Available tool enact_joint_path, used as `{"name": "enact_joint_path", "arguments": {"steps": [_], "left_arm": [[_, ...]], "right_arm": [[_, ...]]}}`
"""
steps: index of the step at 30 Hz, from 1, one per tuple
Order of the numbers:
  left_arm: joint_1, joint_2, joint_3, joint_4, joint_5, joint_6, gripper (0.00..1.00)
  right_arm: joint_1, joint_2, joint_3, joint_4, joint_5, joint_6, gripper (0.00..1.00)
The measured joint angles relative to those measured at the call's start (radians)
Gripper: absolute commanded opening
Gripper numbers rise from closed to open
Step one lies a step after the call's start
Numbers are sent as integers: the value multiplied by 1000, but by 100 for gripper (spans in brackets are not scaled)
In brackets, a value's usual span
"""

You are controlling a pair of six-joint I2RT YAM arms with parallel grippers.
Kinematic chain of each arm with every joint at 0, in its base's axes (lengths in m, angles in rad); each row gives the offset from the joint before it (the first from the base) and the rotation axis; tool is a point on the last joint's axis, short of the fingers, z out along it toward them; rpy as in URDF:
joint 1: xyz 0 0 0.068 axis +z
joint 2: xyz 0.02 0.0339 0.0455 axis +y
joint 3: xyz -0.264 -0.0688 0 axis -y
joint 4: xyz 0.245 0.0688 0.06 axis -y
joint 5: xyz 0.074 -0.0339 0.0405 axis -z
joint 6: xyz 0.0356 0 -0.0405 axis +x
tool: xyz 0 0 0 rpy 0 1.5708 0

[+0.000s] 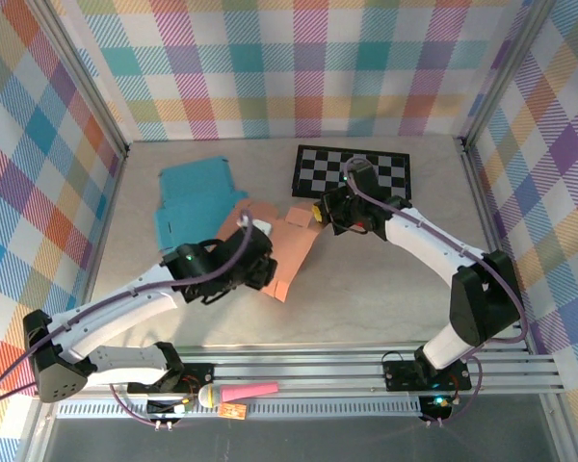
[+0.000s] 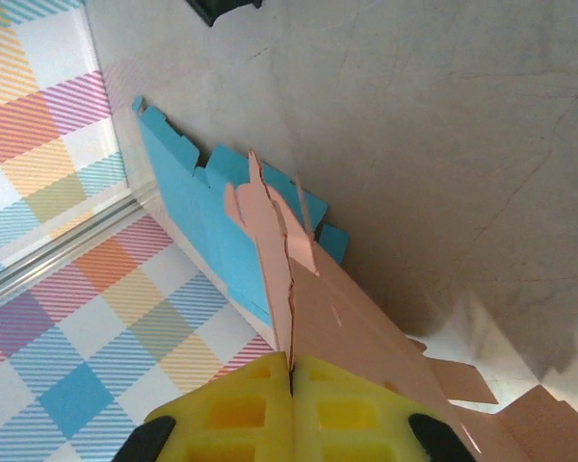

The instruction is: Fold the paper box

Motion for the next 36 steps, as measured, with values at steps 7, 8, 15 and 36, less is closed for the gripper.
{"name": "enact_joint_path", "arguments": {"steps": [7,8,15,36], "left_arm": [[-226,118,-14,87,-185,94,75],[-252,160,-4,95,-222,98,75],[-301,371,52,66,-470,79,70],[-274,359,88,21,-532,128,0]], "right_arm": [[-1,3,15,-86,0,11,0],[-1,3,15,-93,0,14,0],[-8,3,18,-129,0,27,0],[-42,9,182,-294,-2,-61,58]]}}
